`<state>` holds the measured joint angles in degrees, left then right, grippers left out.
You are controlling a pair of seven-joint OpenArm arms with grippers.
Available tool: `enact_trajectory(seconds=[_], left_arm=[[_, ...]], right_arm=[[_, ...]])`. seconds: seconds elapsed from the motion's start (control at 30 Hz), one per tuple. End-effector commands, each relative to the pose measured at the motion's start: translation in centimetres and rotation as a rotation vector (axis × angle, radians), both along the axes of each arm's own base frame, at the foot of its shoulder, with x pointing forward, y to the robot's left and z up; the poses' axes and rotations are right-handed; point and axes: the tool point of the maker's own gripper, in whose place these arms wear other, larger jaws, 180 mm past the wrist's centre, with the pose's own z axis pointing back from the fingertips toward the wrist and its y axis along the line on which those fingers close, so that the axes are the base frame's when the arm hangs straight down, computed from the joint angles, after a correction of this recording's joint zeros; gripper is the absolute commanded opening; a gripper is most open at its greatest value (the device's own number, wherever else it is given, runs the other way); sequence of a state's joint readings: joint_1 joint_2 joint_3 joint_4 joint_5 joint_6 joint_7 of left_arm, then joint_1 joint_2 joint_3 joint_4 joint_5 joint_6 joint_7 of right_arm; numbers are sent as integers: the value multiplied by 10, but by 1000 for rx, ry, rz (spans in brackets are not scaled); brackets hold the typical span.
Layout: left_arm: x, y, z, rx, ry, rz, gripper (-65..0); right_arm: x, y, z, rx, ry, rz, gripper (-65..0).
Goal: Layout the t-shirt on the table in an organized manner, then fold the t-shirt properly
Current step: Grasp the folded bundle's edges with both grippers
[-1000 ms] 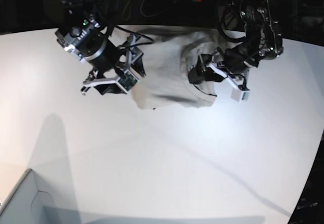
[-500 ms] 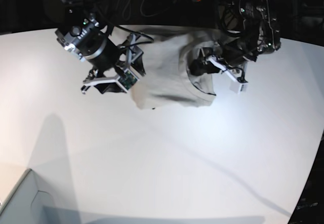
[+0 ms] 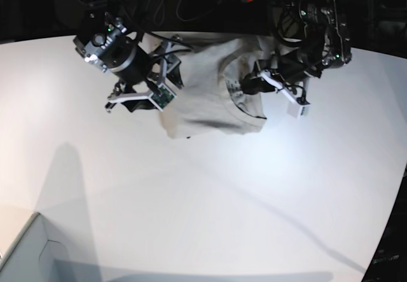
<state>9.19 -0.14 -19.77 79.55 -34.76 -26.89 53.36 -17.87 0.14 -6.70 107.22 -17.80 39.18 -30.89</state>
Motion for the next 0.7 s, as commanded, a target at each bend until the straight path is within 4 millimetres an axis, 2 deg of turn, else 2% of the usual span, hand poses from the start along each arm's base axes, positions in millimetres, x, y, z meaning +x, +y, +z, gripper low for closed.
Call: enact_trajectory(seconds=[0.0, 0.1, 0.13, 0.2, 0.43, 0.67], left_arm=[[10, -1, 12, -13, -47, -1, -472], [11, -1, 11, -13, -45, 3, -640], [10, -1, 10, -15, -38, 4, -650], [9, 0, 9, -12, -35, 6, -636], [8, 1, 10, -9, -40, 5, -648], [6, 13, 5, 9, -26, 26, -648]], right_arm=[[3, 6, 9, 31, -28, 18, -316], [5, 6, 10, 31, -33, 18, -316], [6, 6, 10, 31, -35, 18, -316], [6, 6, 10, 31, -35, 18, -316], [6, 8, 11, 33, -36, 22, -316], [6, 8, 10, 33, -35, 22, -316]])
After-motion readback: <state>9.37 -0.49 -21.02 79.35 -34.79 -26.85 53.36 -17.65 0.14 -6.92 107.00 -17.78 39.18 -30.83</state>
